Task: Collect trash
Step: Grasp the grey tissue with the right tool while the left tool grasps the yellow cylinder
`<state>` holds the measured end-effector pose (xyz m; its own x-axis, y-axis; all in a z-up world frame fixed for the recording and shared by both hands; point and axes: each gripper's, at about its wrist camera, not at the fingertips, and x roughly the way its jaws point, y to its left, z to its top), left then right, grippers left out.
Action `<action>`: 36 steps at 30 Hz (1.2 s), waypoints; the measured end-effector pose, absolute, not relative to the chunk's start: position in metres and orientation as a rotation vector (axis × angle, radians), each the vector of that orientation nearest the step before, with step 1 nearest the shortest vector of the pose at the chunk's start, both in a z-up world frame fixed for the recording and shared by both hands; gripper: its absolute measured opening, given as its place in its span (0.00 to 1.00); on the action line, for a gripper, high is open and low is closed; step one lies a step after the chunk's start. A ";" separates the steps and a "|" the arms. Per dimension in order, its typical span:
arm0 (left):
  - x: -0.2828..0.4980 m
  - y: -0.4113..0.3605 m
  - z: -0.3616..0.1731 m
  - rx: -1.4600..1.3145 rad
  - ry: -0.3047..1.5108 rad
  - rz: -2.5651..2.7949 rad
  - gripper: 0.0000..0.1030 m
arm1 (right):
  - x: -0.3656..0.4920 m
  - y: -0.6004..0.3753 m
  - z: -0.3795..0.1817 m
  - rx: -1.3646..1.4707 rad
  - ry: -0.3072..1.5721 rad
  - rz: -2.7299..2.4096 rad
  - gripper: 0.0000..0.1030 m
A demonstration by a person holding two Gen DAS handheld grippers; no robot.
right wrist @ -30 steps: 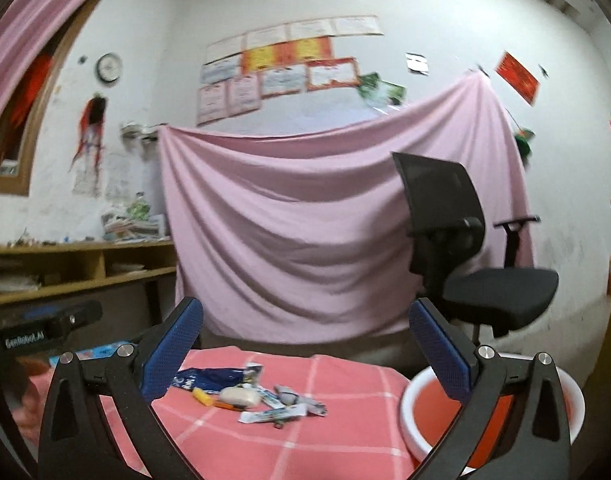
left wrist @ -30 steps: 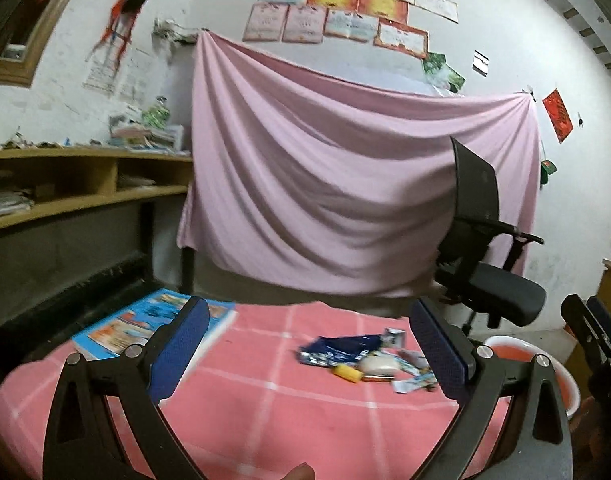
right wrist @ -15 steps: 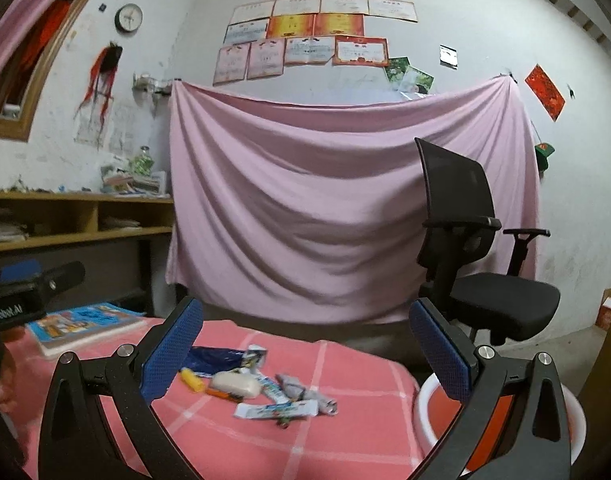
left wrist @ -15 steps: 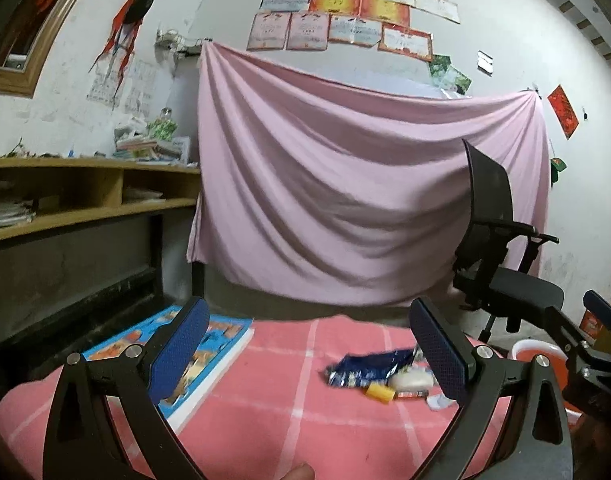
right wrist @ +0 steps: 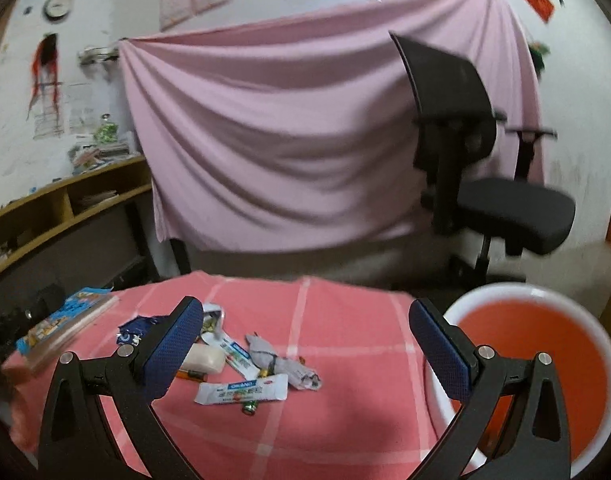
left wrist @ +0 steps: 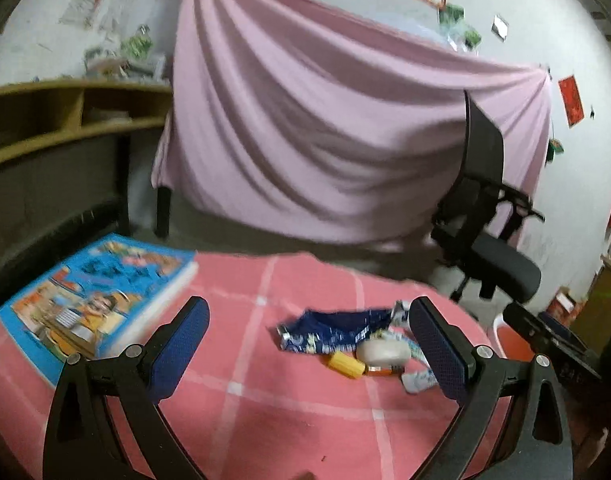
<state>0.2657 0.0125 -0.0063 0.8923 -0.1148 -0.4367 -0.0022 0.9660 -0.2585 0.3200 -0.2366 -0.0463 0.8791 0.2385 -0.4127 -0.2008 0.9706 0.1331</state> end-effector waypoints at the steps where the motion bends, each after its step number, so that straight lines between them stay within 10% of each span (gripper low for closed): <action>1: 0.272 0.011 -0.009 -0.258 0.502 -0.072 0.95 | 0.324 -0.237 -0.048 0.090 0.465 0.233 1.00; 6: 0.291 0.000 -0.020 -0.232 0.622 -0.095 0.88 | 0.342 -0.225 -0.060 0.054 0.592 0.269 0.85; 13: 0.319 -0.010 -0.040 -0.232 0.792 -0.163 0.46 | 0.354 -0.217 -0.068 0.027 0.673 0.317 0.58; 26: 0.343 -0.042 -0.048 -0.116 0.877 -0.222 0.26 | 0.380 -0.198 -0.090 -0.023 0.839 0.392 0.47; 30: 0.342 -0.046 -0.049 -0.104 0.871 -0.220 0.26 | 0.382 -0.200 -0.093 0.005 0.864 0.430 0.19; 36: 0.337 -0.034 -0.048 -0.151 0.843 -0.233 0.26 | 0.375 -0.203 -0.088 0.021 0.828 0.447 0.11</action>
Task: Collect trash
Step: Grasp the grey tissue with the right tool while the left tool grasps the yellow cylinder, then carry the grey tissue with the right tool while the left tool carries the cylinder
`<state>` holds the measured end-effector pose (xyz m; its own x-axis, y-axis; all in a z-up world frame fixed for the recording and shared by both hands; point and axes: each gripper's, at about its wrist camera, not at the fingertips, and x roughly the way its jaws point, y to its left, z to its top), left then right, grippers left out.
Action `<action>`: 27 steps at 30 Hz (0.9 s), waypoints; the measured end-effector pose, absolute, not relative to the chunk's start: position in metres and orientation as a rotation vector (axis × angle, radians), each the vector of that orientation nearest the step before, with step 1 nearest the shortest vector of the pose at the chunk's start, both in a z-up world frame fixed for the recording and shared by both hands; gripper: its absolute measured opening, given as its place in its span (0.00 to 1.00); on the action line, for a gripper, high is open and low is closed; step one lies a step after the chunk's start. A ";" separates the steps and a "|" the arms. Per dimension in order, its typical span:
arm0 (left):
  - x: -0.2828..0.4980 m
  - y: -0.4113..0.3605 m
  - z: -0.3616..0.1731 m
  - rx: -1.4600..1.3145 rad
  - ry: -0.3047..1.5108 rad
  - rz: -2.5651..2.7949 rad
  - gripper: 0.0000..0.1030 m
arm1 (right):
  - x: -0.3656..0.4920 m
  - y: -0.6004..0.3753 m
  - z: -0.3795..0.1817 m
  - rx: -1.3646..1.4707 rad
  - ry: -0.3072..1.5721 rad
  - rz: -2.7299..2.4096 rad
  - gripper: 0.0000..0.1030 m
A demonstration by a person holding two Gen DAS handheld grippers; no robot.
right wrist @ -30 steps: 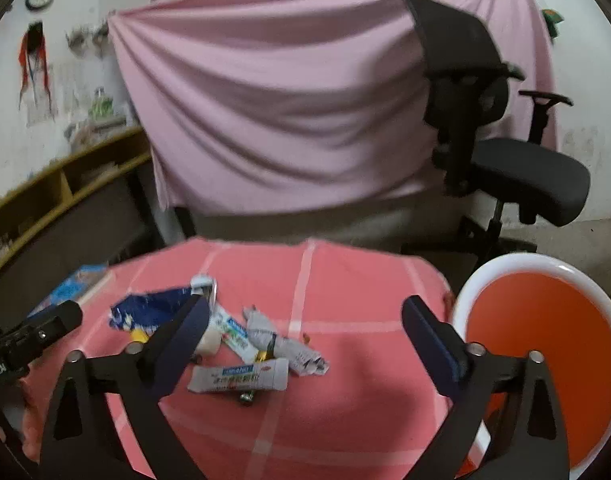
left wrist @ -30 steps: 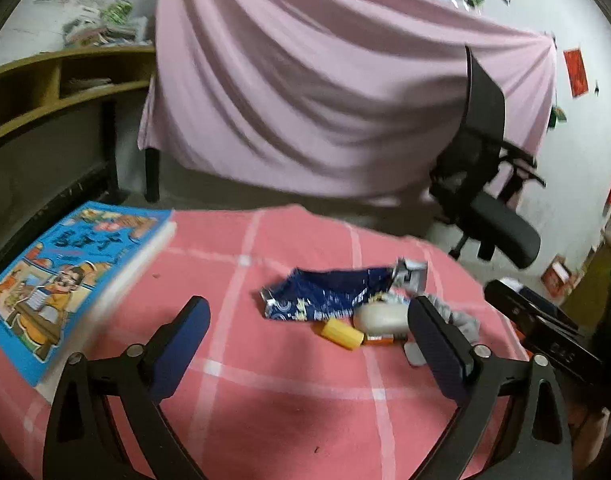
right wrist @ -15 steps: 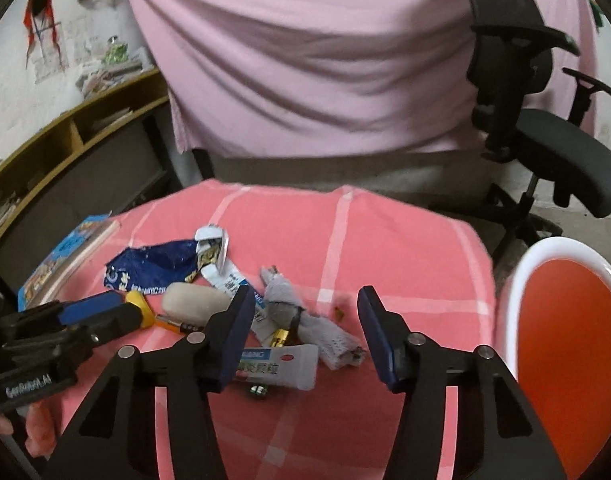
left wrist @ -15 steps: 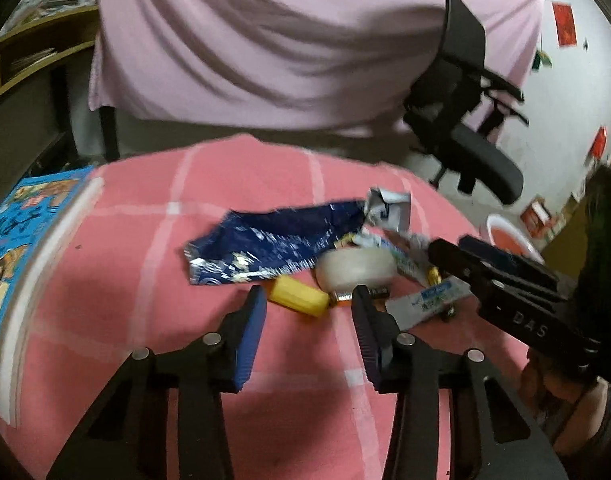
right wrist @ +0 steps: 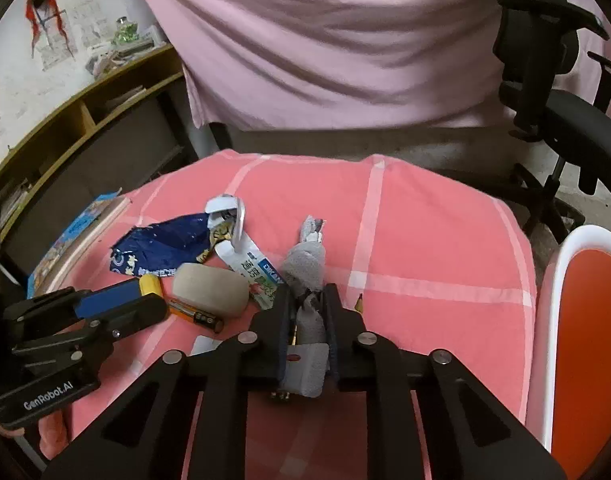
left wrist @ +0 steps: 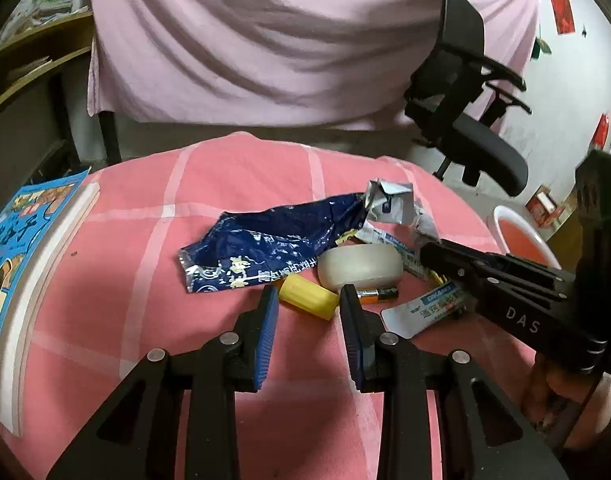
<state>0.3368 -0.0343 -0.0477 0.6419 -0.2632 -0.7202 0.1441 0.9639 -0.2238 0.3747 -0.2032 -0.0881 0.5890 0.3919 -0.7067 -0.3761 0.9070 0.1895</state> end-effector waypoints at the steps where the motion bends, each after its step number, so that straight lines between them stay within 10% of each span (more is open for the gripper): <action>1: 0.335 -0.031 -0.046 -0.162 0.834 -0.229 0.26 | 0.373 -0.205 -0.086 0.027 0.813 0.448 0.10; 27: 0.230 -0.066 0.023 -0.070 0.287 -0.191 0.26 | 0.244 -0.239 -0.016 -0.025 0.101 0.377 0.10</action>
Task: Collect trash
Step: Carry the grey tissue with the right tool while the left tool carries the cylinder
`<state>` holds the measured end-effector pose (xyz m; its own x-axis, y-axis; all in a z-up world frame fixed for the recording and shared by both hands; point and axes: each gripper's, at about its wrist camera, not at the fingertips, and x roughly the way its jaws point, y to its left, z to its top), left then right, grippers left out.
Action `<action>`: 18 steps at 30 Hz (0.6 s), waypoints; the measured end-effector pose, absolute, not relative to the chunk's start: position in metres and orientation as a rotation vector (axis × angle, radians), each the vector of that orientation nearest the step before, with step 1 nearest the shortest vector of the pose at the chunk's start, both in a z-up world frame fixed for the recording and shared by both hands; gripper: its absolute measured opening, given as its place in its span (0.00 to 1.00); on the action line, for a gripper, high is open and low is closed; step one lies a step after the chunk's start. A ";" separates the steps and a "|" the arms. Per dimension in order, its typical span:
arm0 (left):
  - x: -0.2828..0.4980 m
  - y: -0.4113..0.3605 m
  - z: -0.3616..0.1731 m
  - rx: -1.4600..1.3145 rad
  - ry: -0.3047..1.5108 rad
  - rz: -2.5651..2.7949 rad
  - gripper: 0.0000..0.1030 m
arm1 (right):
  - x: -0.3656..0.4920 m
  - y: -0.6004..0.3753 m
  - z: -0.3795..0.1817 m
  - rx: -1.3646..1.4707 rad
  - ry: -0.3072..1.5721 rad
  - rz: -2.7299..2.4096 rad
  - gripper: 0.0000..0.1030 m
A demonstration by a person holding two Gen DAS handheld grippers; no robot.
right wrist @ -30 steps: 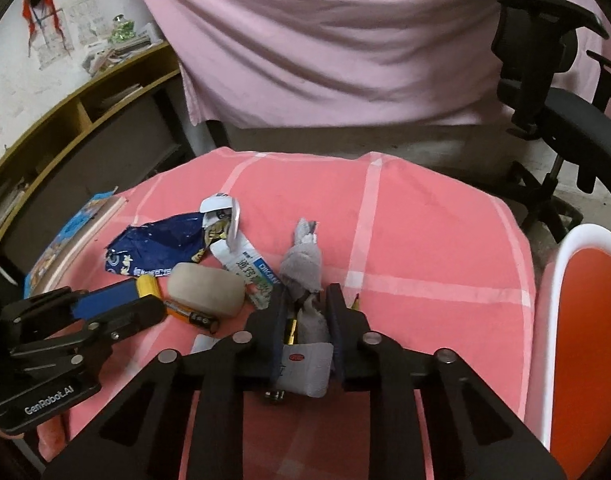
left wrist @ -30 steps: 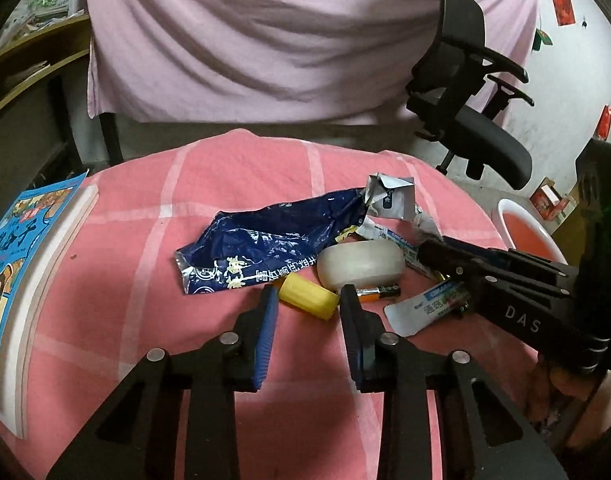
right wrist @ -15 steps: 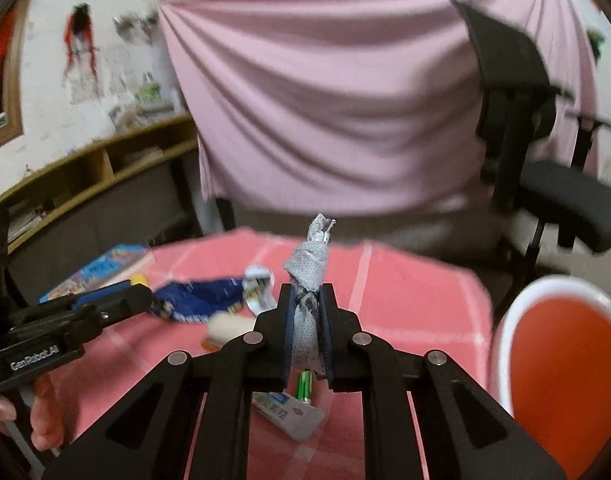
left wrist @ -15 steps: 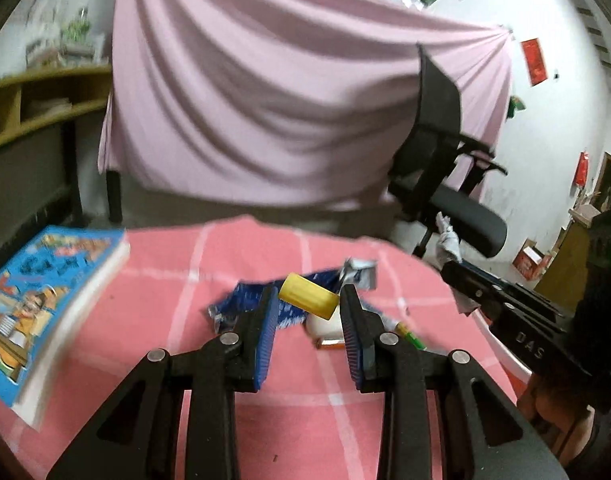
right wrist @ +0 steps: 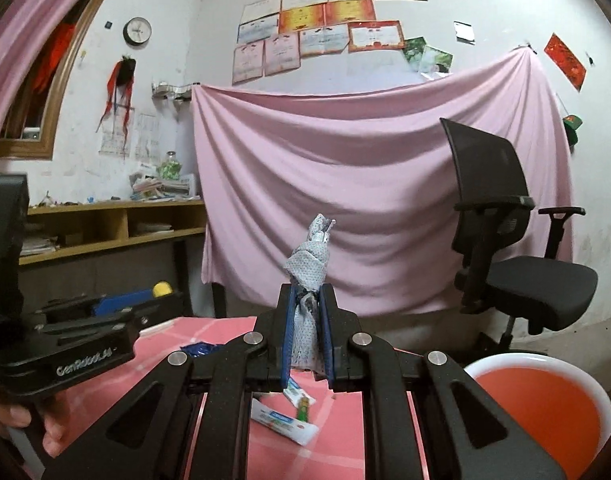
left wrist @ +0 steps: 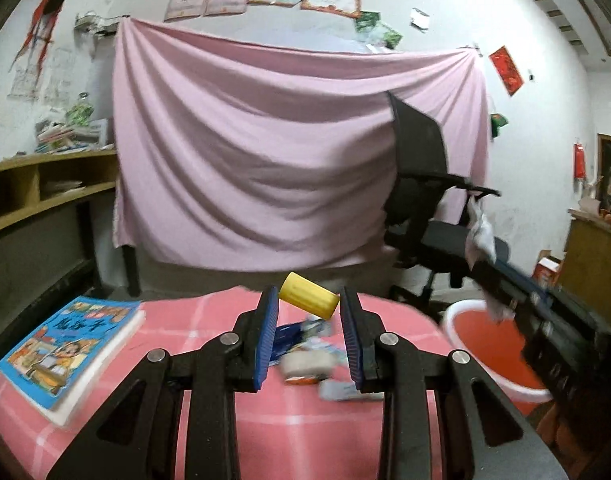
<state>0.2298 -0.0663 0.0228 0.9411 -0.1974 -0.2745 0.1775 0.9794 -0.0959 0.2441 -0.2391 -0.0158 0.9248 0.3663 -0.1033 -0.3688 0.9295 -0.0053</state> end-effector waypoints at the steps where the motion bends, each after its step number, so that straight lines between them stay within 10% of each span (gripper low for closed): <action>1: 0.231 -0.076 0.028 -0.072 0.281 -0.214 0.26 | 0.241 -0.248 -0.015 -0.023 0.105 0.364 0.10; 18: 0.267 -0.235 0.034 -0.048 0.427 -0.509 0.26 | 0.250 -0.391 -0.028 0.272 0.280 0.090 0.11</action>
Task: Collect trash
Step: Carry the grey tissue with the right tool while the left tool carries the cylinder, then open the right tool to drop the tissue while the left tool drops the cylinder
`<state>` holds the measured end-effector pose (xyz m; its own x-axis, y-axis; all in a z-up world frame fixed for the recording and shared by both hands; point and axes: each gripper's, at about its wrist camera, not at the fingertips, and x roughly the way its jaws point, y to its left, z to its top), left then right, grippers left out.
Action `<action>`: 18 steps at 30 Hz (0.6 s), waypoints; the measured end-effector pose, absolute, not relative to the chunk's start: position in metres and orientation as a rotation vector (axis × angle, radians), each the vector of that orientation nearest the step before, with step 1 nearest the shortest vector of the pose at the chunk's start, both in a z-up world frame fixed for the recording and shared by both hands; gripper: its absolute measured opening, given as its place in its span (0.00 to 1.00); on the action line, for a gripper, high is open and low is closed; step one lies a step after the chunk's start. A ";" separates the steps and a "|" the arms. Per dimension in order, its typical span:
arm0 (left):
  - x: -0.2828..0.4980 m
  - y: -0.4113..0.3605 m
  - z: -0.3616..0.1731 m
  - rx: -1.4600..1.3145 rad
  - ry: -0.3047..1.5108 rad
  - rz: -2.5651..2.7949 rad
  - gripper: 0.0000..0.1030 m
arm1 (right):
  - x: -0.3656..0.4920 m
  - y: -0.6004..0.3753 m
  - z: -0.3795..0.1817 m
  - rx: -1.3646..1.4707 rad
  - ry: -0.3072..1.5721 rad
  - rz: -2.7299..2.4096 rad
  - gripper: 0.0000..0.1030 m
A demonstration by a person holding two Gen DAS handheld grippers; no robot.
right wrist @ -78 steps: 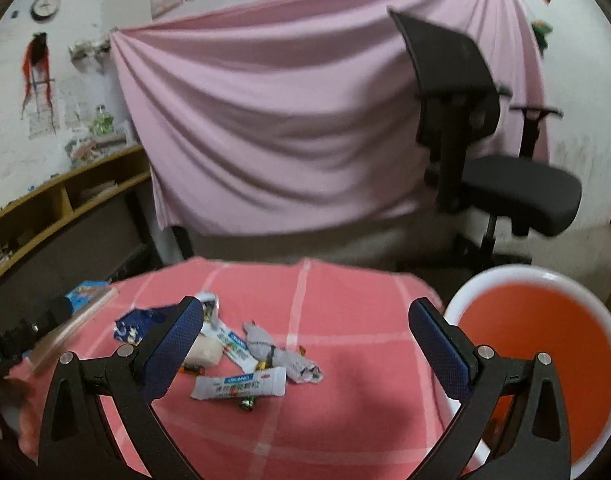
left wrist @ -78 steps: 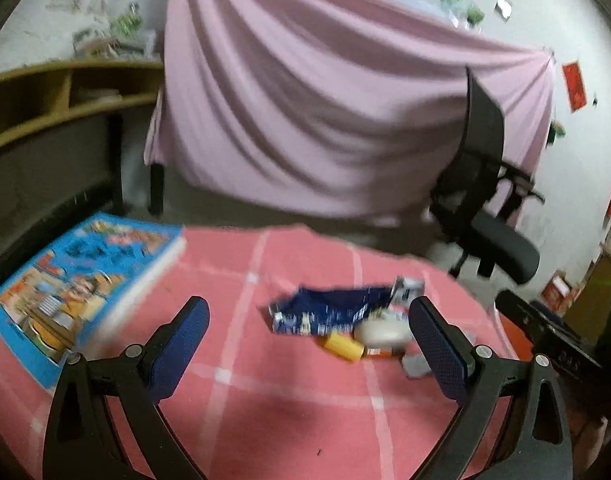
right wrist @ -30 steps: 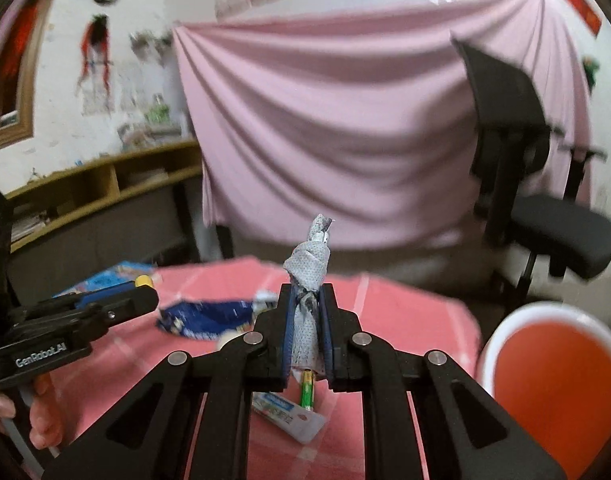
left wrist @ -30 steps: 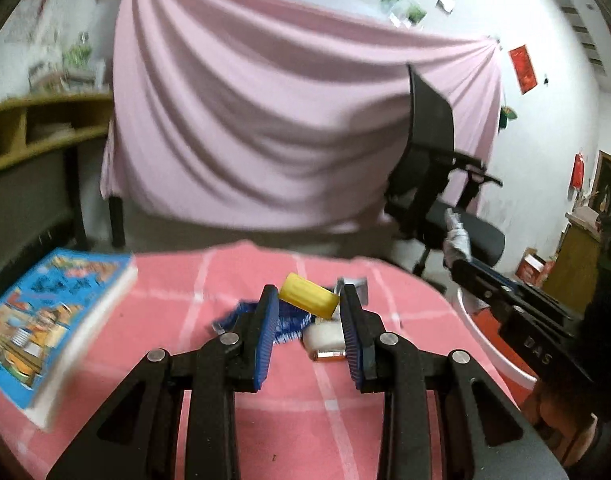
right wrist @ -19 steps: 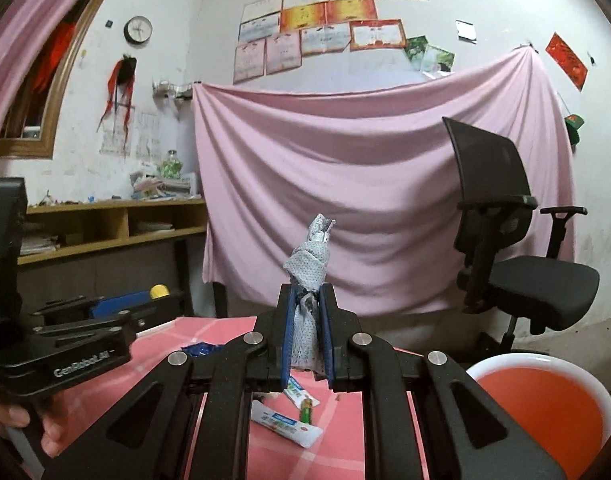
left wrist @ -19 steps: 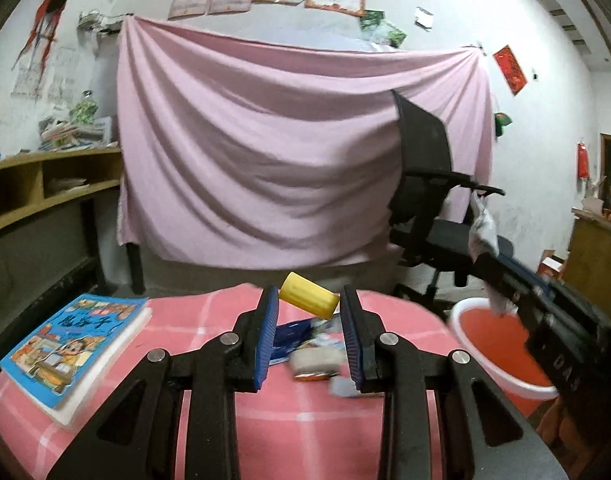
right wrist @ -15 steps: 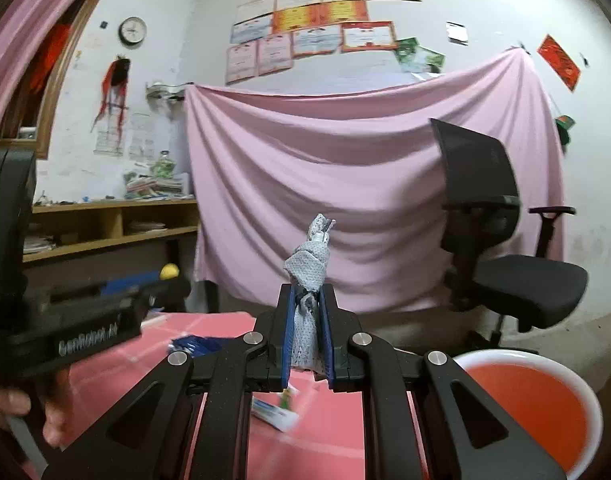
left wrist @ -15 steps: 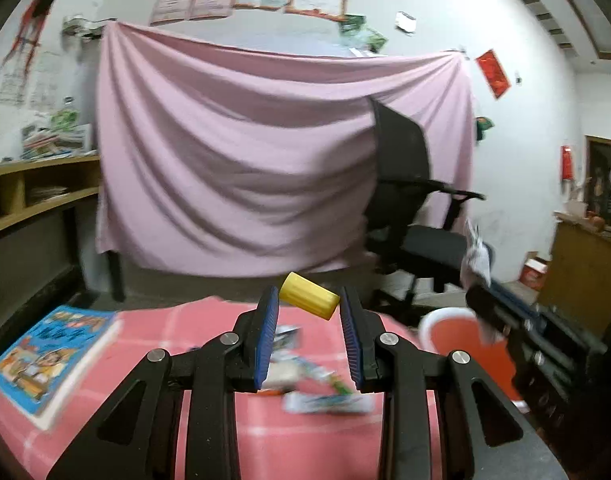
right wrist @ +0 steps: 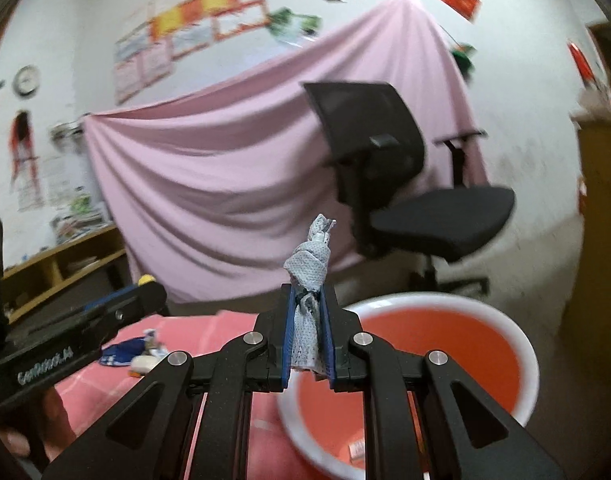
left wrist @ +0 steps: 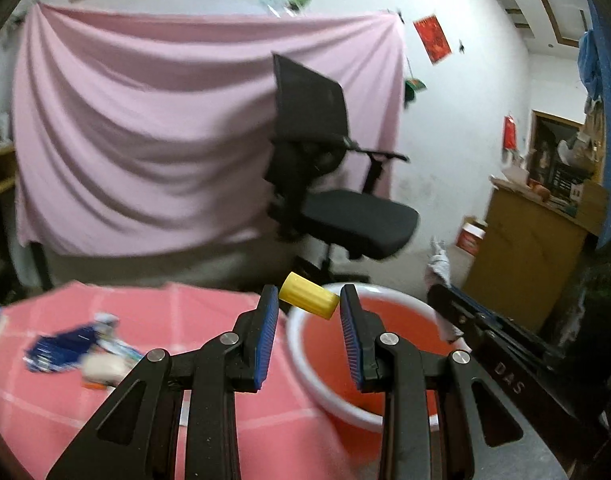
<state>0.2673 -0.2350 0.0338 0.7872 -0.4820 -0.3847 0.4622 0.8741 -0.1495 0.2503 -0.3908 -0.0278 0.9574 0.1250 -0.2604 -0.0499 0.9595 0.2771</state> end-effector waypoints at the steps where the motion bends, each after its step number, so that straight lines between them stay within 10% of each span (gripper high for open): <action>1: 0.268 -0.241 0.032 -0.053 0.440 -0.518 0.26 | 0.252 -0.398 -0.031 0.294 0.299 0.075 0.11; 14: 0.296 -0.285 -0.013 -0.060 0.698 -0.572 0.29 | 0.264 -0.439 -0.057 0.380 0.472 0.016 0.12; 18: 0.299 -0.278 -0.016 -0.092 0.716 -0.572 0.36 | 0.264 -0.448 -0.058 0.399 0.468 0.001 0.31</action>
